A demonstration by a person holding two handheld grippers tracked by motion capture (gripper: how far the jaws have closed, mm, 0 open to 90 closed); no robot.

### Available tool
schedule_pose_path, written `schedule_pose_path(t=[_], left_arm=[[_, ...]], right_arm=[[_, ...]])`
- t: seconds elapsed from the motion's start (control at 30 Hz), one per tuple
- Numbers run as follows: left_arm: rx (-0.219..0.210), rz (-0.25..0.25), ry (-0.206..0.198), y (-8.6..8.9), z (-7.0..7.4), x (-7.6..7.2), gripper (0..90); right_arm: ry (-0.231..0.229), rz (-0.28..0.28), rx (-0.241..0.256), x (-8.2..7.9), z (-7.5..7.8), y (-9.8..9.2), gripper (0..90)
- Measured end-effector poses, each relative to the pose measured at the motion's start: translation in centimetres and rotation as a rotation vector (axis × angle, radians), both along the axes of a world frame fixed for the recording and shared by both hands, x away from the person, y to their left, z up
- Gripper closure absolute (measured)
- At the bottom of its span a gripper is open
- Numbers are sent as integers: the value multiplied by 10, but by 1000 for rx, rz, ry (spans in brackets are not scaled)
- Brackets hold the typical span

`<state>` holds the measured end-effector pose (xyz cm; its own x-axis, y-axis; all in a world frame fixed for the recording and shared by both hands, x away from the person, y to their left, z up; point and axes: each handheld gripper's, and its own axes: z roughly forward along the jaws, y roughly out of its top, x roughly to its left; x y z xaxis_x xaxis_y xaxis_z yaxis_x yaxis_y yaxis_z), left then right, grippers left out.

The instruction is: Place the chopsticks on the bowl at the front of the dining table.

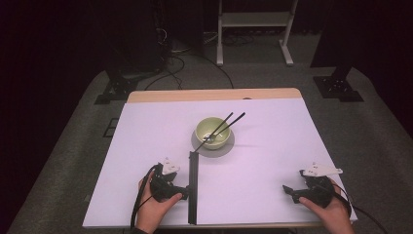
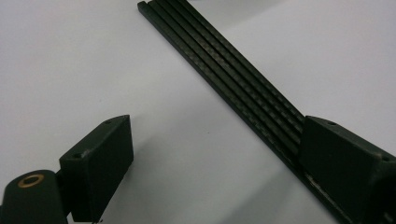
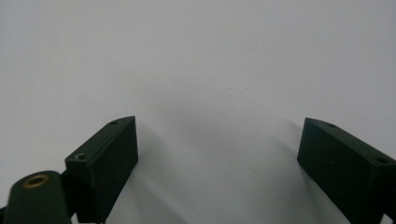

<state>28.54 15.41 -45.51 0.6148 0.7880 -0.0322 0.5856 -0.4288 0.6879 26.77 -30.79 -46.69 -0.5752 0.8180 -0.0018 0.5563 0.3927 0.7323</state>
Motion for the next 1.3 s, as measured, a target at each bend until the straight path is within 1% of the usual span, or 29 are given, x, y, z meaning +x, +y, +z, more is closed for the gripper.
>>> schedule_pose_path(t=[0.07,0.1,0.23,0.27,0.37,0.47,0.7,0.9,1.1,1.3], left_arm=[[6,-8,3,0,-1,0,58],[13,-4,1,0,-1,0,58],[17,-1,-1,0,-1,-1,58],[25,0,-4,0,-1,-1,58],[28,3,-11,0,-2,-3,57],[48,5,-21,0,-2,-6,57],[40,8,-32,2,-4,-8,54],[34,-5,-34,4,-4,-8,51],[38,-21,-35,8,-4,-7,52],[43,-14,-28,14,-3,-7,51]], right_arm=[[0,0,0,0,0,0,106],[0,0,0,0,0,0,106],[0,0,0,0,0,0,106],[0,0,0,0,0,0,106],[0,0,0,0,0,0,106],[0,0,0,0,0,0,106],[0,-1,0,0,0,0,106],[-1,0,-1,0,0,0,106],[0,0,0,0,0,0,107],[0,-1,0,0,0,0,106]])
